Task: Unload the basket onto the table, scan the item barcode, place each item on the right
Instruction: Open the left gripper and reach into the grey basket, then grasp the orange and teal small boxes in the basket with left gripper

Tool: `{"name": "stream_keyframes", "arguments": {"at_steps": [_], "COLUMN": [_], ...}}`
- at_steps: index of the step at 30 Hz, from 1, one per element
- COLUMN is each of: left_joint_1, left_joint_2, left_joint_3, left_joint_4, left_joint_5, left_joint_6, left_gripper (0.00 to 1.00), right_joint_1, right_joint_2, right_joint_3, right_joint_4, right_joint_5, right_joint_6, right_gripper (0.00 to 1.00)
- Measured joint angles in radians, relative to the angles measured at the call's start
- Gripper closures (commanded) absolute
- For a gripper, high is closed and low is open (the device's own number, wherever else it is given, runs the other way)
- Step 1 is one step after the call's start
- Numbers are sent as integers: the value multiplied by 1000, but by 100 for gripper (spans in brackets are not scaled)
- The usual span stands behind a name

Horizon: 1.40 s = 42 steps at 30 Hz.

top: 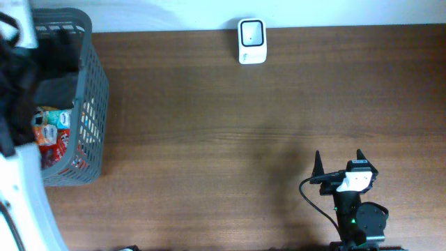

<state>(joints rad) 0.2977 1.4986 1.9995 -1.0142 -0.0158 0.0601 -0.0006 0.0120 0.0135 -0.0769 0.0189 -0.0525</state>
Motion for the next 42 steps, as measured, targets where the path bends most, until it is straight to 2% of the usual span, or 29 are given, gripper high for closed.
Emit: {"name": "stream_keyframes", "arguments": {"at_steps": [5,7,11,17,25,30,34,42], "left_joint_1": [240,323,375,378,328,270,236,241], "left_joint_2": [135,188,223,298,413,454,510,638], "left_joint_3": [1,0,0,1,1,2,2,2], "left_joint_4": [-21,-19,-22,-79,-205,-207,-200,-164], "left_joint_5": [104,191,251,266,120,110,44,-26], "left_joint_6": [-59,-70,-80,-96,-204,-214,-245,-285], "left_gripper": [1,1,1,1,1,1,1,1], "right_joint_1": [0,0,0,0,0,0,0,0], "right_joint_2": [0,0,0,0,0,0,0,0], "right_joint_3": [0,0,0,0,0,0,0,0], "right_joint_4": [0,0,0,0,0,0,0,0], "right_joint_5": [0,0,0,0,0,0,0,0], "right_joint_6": [0,0,0,0,0,1,0,0], "right_gripper": [2,2,2,2,2,2,2,2]}}
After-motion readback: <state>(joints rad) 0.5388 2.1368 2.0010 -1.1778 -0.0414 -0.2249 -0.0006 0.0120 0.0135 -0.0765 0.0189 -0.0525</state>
